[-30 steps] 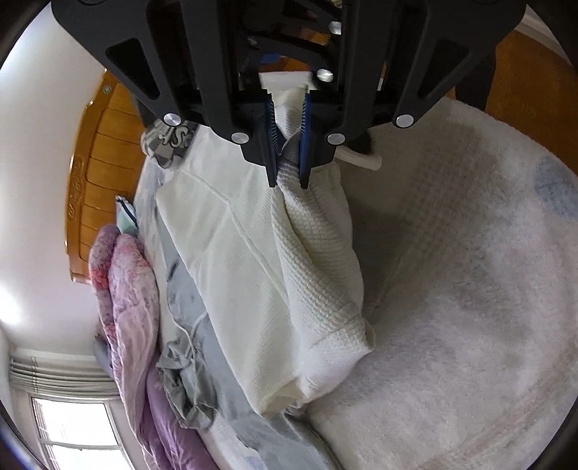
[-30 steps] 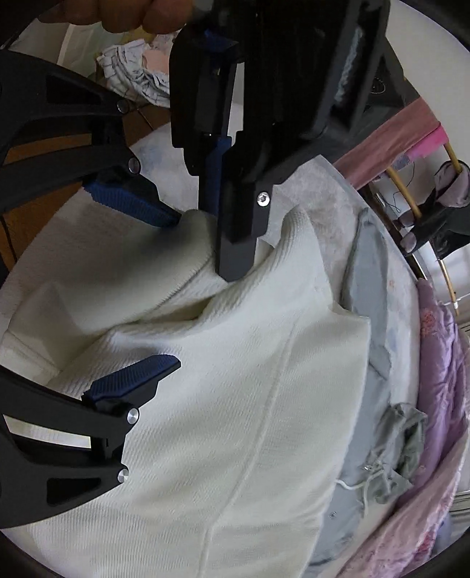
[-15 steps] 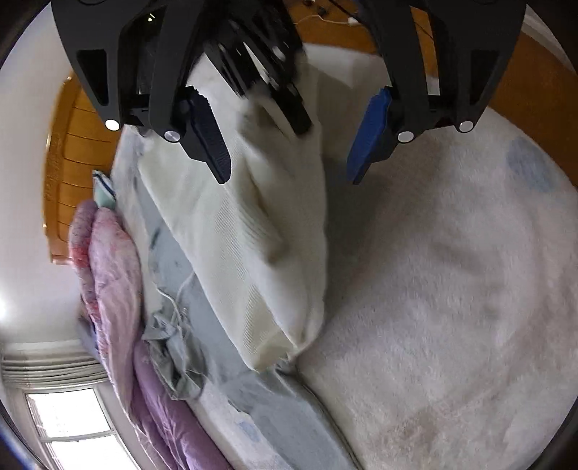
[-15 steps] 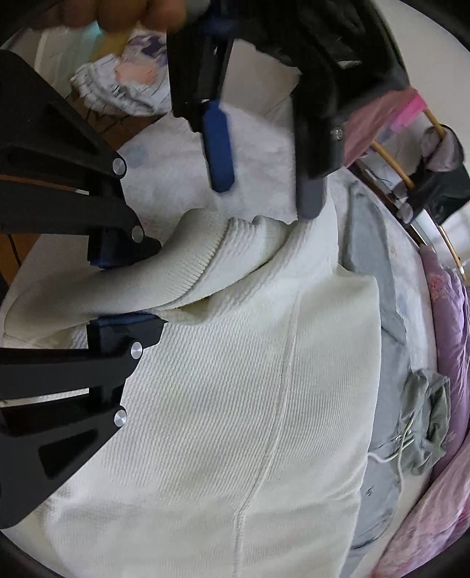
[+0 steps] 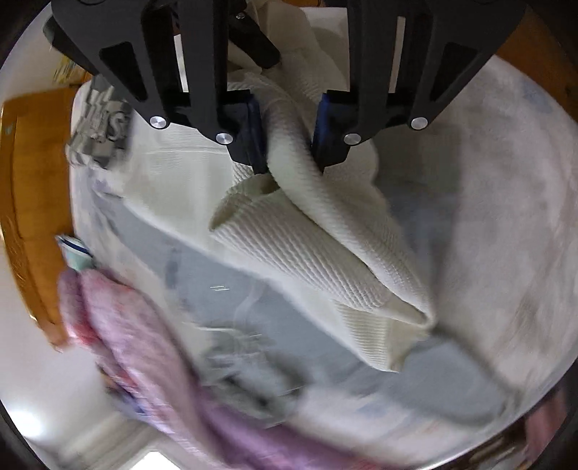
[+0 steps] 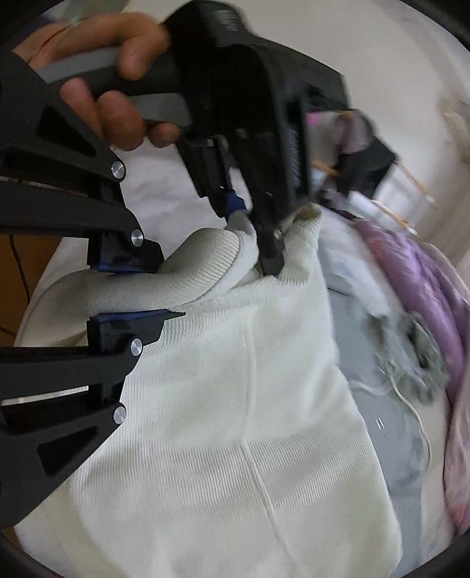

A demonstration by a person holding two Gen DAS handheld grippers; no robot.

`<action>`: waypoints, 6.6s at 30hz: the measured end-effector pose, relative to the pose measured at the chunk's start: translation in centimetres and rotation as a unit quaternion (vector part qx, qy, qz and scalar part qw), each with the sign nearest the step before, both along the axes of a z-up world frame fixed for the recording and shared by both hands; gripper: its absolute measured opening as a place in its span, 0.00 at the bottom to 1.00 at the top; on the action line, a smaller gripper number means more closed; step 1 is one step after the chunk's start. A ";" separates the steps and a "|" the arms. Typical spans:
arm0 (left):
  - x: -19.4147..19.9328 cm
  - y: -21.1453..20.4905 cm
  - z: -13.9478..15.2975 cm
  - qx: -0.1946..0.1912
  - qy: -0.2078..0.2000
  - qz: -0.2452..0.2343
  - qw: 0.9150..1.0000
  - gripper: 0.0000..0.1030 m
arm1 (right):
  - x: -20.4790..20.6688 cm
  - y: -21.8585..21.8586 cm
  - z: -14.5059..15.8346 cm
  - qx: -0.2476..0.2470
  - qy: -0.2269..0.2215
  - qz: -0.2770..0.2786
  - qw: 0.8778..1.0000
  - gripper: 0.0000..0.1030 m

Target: Fold large clothes

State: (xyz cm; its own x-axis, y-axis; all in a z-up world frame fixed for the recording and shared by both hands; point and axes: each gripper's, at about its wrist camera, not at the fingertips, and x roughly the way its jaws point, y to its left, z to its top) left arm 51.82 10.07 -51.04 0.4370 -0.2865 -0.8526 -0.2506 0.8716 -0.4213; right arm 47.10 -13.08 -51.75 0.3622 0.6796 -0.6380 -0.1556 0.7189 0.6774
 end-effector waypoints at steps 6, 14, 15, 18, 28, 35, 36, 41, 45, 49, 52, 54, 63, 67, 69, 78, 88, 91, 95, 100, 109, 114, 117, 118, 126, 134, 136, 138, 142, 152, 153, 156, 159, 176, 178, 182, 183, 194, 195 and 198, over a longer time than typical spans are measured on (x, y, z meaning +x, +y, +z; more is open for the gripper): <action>1.5 -12.8 3.7 -0.018 -0.068 -0.129 0.989 0.19 | -1.6 -11.6 1.6 0.058 0.012 -0.145 0.988 0.15; 2.4 -24.3 -1.2 -0.038 0.003 -0.239 0.970 0.62 | -5.2 -23.1 -6.9 0.075 0.147 -0.302 0.939 0.14; 2.2 -23.8 -1.5 -0.030 0.000 -0.226 0.974 0.75 | -5.2 -23.6 -8.1 0.075 0.165 -0.303 0.936 0.16; 1.6 -21.0 -2.0 -0.023 -0.007 -0.198 0.980 0.75 | -4.9 -24.6 -9.1 0.071 0.186 -0.302 0.932 0.19; -1.5 -8.4 -8.1 0.008 0.091 -0.043 0.995 0.78 | -5.9 -26.0 -6.2 0.032 0.190 -0.271 0.943 0.34; -4.0 -9.4 -11.5 -0.014 0.133 -0.051 0.990 0.78 | -3.7 -26.6 -3.4 -0.036 0.154 -0.261 0.952 0.38; -4.2 -9.7 -12.1 -0.016 0.139 -0.053 0.989 0.78 | -3.0 -26.1 -3.0 -0.041 0.140 -0.251 0.957 0.37; -4.6 -10.0 -12.7 -0.011 0.141 -0.050 0.989 0.80 | 1.1 -23.1 -4.8 -0.026 0.133 -0.172 0.976 0.15; -5.1 -9.5 -13.0 -0.050 0.143 -0.048 0.987 0.82 | 1.3 -23.3 -10.3 -0.070 0.188 -0.173 0.964 0.00; -6.3 -8.9 -13.3 -0.071 0.142 -0.047 0.986 0.82 | 1.2 -23.6 -10.6 -0.061 0.196 -0.184 0.961 0.00; -7.0 -9.5 -14.6 -0.092 0.159 -0.052 0.982 0.82 | 1.1 -23.7 -10.8 -0.051 0.197 -0.186 0.961 0.00; -7.1 -9.6 -15.5 -0.102 0.162 -0.052 0.980 0.83 | 0.8 -24.1 -10.8 -0.041 0.197 -0.189 0.961 0.00; -5.6 -12.4 -13.0 -0.082 0.151 -0.082 0.982 0.25 | 0.1 -24.4 -8.5 -0.024 0.178 -0.183 0.966 0.08; -4.7 -11.1 -10.3 -0.133 0.143 -0.068 0.978 0.23 | -1.8 -25.9 -6.7 -0.003 0.178 -0.237 0.955 0.59; -4.1 -11.5 -8.9 -0.129 0.136 -0.083 0.979 0.23 | -2.7 -26.7 -7.0 0.030 0.194 -0.254 0.947 0.67; -3.1 -12.0 -7.2 -0.129 0.132 -0.107 0.977 0.23 | -3.2 -28.2 -12.8 0.098 0.283 -0.286 0.910 0.70; -3.2 -10.5 -7.9 -0.134 0.142 -0.114 0.974 0.23 | -0.6 -28.3 -14.5 0.163 0.272 -0.238 0.918 0.78; -3.4 -10.3 -8.5 -0.140 0.149 -0.110 0.973 0.23 | 0.4 -27.6 -14.7 0.161 0.271 -0.231 0.920 0.78; -3.3 -9.3 -8.5 -0.191 0.154 -0.085 0.966 0.23 | 0.9 -27.2 -14.3 0.180 0.263 -0.213 0.924 0.78; -2.9 -9.1 -8.1 -0.193 0.150 -0.089 0.966 0.23 | 3.1 -26.1 -14.0 0.189 0.260 -0.211 0.923 0.58; -3.5 -9.2 -12.6 -0.169 0.188 -0.073 0.965 0.54 | 2.5 -25.9 -10.8 0.134 0.223 -0.218 0.941 0.23; -2.8 -9.5 -14.2 -0.144 0.184 -0.038 0.972 0.67 | 2.1 -25.3 -10.6 0.107 0.225 -0.221 0.943 0.22; -2.7 -10.3 -13.0 -0.114 0.166 -0.061 0.978 0.34 | 2.7 -24.4 -8.7 0.063 0.212 -0.212 0.952 0.21; -2.9 -10.5 -11.9 -0.106 0.150 -0.073 0.980 0.29 | 3.0 -23.7 -7.4 0.042 0.200 -0.203 0.957 0.20; -3.7 -11.8 1.5 -0.067 0.028 -0.161 0.984 0.22 | 3.6 -22.2 4.2 -0.012 0.099 -0.187 0.977 0.19; -4.7 -15.0 12.3 -0.100 -0.034 -0.192 0.976 0.22 | 1.5 -23.1 16.6 -0.039 0.033 -0.205 0.977 0.19; -5.3 -16.4 14.6 -0.108 -0.048 -0.209 0.971 0.22 | 0.0 -24.6 19.0 -0.045 0.021 -0.216 0.975 0.19; -6.2 -18.0 16.5 -0.118 -0.061 -0.223 0.966 0.22 | -1.3 -26.2 20.9 -0.049 0.009 -0.224 0.973 0.19; -7.0 -23.9 19.0 -0.124 -0.093 -0.250 0.956 0.22 | -2.8 -31.5 24.2 -0.055 -0.015 -0.243 0.968 0.19; -3.4 -41.7 20.7 -0.126 -0.208 -0.204 0.948 0.22 | 3.6 -47.4 27.9 -0.035 -0.146 -0.208 0.967 0.19; -3.6 -43.0 20.2 -0.128 -0.217 -0.200 0.947 0.22 | 3.9 -48.7 27.7 -0.042 -0.157 -0.199 0.966 0.19; -3.3 -47.9 15.6 -0.135 -0.205 -0.196 0.949 0.22 | 4.3 -54.0 23.2 -0.058 -0.118 -0.198 0.971 0.19; -3.1 -53.0 8.2 -0.109 -0.140 -0.225 0.958 0.22 | 4.0 -59.1 14.0 -0.081 -0.013 -0.220 0.972 0.19; -5.4 -56.5 -4.0 -0.009 0.003 -0.238 0.971 0.70 | -1.6 -63.3 3.4 -0.203 0.123 -0.221 0.946 0.37; -5.0 -55.5 -2.7 -0.003 -0.003 -0.229 0.973 0.75 | -1.7 -61.7 5.4 -0.252 0.101 -0.202 0.941 0.37; -5.2 -53.6 -0.1 0.032 -0.014 -0.216 0.976 0.79 | -1.9 -57.3 8.1 -0.317 0.067 -0.165 0.932 0.43; -5.3 -52.9 0.8 0.036 -0.017 -0.212 0.976 0.81 | -2.1 -56.2 8.4 -0.317 0.065 -0.158 0.933 0.43; -8.7 -45.0 10.8 0.104 -0.078 -0.186 0.974 0.88 | -2.7 -43.0 16.5 -0.327 0.000 -0.146 0.934 0.69; -9.0 -43.5 12.1 0.109 -0.085 -0.177 0.974 0.88 | -2.9 -42.0 17.2 -0.330 -0.006 -0.145 0.933 0.71; -9.9 -39.8 14.8 0.108 -0.114 -0.171 0.973 0.88 | -4.5 -37.4 19.8 -0.341 -0.034 -0.145 0.928 0.79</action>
State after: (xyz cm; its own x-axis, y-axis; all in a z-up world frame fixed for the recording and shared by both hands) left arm 41.89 -29.69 -36.23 0.5324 -0.2746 -0.8007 0.1493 0.9616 -0.2305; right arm 42.56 -50.49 -31.97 0.5221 -0.0052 -0.8529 0.0852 0.9953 0.0461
